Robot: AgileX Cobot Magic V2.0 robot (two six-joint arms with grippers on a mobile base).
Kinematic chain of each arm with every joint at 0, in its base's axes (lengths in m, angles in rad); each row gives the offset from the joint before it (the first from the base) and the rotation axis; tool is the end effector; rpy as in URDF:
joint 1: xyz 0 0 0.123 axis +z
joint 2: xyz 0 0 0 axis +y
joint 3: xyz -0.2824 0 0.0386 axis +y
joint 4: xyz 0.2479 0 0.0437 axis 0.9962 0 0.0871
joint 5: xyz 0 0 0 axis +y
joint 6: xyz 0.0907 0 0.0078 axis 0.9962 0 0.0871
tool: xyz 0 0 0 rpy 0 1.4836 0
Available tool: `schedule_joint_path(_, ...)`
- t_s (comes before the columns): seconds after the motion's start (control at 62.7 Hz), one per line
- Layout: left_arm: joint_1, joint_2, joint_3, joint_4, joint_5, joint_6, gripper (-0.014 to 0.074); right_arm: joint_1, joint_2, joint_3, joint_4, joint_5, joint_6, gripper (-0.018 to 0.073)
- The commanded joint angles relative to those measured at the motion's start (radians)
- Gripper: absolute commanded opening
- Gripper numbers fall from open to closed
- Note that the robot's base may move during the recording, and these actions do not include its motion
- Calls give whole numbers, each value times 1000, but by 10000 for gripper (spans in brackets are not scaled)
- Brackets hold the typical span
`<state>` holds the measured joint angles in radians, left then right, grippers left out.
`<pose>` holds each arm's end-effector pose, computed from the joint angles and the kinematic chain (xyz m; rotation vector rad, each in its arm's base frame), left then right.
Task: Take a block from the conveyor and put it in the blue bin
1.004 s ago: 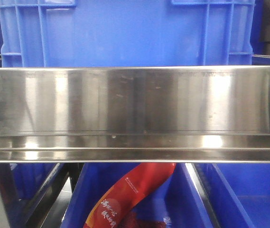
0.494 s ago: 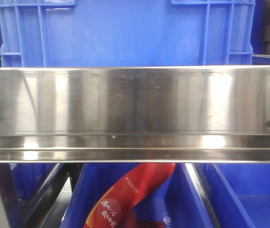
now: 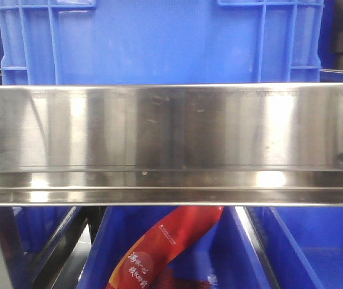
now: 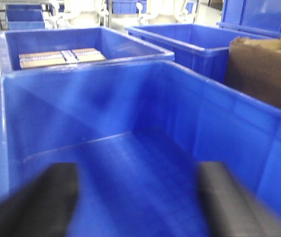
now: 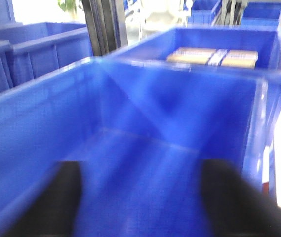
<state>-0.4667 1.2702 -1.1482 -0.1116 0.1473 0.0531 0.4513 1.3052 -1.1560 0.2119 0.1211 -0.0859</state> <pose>0.2620 -0.1337 0.4008 0.3713 1.7293 -0.3958 0.2728 0.1348 0.3955 -0.3068 1.7452 0.4412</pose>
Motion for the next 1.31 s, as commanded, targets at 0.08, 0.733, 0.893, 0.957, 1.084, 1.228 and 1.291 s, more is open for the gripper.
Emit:
schedule_joint_path(0.08,-5,-44,-9,-6,-25,-3,-111,1,-65,-11,1,-30,-9,-158)
schedule_joint_path(0.733,229,-476,313,42,75,-3,-111,-245,-502,384,-15,18,-9,-162)
schedule_joint_path(0.893,257,-635,506,26,75,-3,-111,-271,-682,581,-15,13,-9,-162)
schedule_joint_path(0.957,257,-690,566,26,75,-3,-111,-271,-751,644,-15,26,-9,-162)
schedule_joint_path(1.084,257,-790,635,26,75,-3,-111,-271,-888,718,-15,69,-9,-162)
schedule_joint_path(1.228,257,-881,654,26,75,-3,-111,-271,-1017,733,-15,139,-9,-162)
schedule_joint_path(1.291,257,-904,654,26,72,-3,-111,-271,-1050,733,-15,141,-9,-162)
